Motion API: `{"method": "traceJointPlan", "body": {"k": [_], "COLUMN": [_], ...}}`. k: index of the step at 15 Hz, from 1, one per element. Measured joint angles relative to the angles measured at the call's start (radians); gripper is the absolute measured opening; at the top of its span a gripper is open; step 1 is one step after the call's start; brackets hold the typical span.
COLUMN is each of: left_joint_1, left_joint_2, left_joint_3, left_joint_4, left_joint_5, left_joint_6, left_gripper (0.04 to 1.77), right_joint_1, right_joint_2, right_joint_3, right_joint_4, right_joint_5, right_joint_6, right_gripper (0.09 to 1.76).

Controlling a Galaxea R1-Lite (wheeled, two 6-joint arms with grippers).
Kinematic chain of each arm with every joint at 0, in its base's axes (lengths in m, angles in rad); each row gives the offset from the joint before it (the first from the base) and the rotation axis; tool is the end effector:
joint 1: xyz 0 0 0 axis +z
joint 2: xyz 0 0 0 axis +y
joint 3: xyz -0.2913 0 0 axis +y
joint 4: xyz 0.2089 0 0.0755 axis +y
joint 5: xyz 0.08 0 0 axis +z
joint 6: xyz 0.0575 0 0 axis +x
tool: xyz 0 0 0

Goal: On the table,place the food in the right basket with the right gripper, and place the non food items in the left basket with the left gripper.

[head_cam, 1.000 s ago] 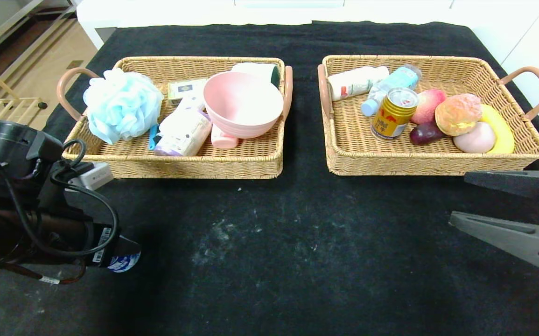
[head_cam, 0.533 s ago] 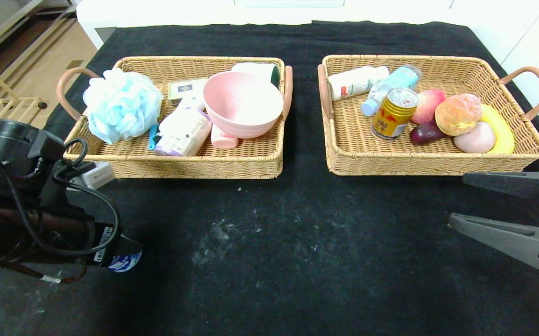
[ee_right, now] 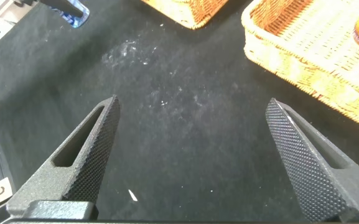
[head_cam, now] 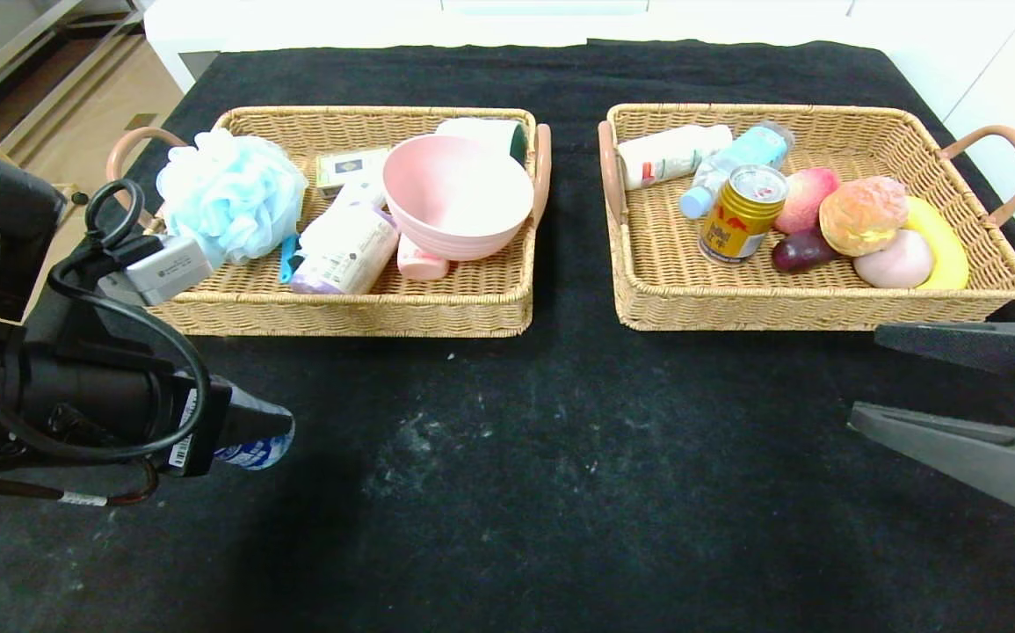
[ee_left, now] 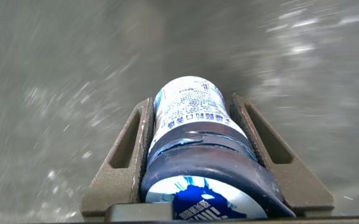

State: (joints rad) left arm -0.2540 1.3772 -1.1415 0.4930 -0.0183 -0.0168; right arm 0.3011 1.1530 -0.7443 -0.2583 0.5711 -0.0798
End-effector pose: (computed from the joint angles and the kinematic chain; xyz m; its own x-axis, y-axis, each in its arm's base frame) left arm 0.2584 -0.0682 0.2189 0.7174 -0.2051 -0.6658 0.2536 0.9670 -0.0247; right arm 0.2108 0.0980 0.2333 0.6341 0.7629 -0.1261 -0.7689 0.6394 0.0019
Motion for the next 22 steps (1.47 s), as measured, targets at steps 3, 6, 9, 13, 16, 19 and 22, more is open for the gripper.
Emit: {"method": "traceJointPlan", "body": {"k": [3, 6, 9, 13, 16, 19, 22], "left_joint_1": [-0.137, -0.267, -0.371, -0.487, -0.553, -0.588, -0.597], "left_joint_2": [-0.01, 0.03, 0.098, 0.198, 0.259, 0.317, 0.365], "left_joint_3": [-0.049, -0.121, -0.204, -0.279, -0.321, -0.357, -0.393], "left_joint_4": [0.0, -0.002, -0.003, -0.003, -0.001, -0.012, -0.014], "left_joint_5": [0.018, 0.076, 0.105, 0.147, 0.177, 0.184, 0.184], "left_joint_6": [-0.005, -0.007, -0.007, 0.002, 0.009, 0.013, 0.014], "left_gripper": [0.89, 0.89, 0.89, 0.89, 0.89, 0.88, 0.88], "right_joint_1": [-0.002, 0.003, 0.003, 0.002, 0.0, -0.018, -0.056], "right_joint_2": [-0.007, -0.021, -0.036, -0.055, -0.068, -0.078, -0.083], "right_joint_3": [-0.009, -0.015, -0.026, -0.041, -0.044, -0.051, -0.063], "right_joint_4": [0.001, 0.03, 0.052, 0.091, 0.094, 0.094, 0.094], "right_joint_5": [-0.046, -0.063, -0.065, -0.066, -0.066, -0.065, -0.065], "right_joint_6": [0.001, 0.0, -0.001, -0.001, -0.001, -0.001, -0.001], "right_gripper": [1.71, 1.71, 1.71, 1.71, 1.71, 1.71, 1.71]}}
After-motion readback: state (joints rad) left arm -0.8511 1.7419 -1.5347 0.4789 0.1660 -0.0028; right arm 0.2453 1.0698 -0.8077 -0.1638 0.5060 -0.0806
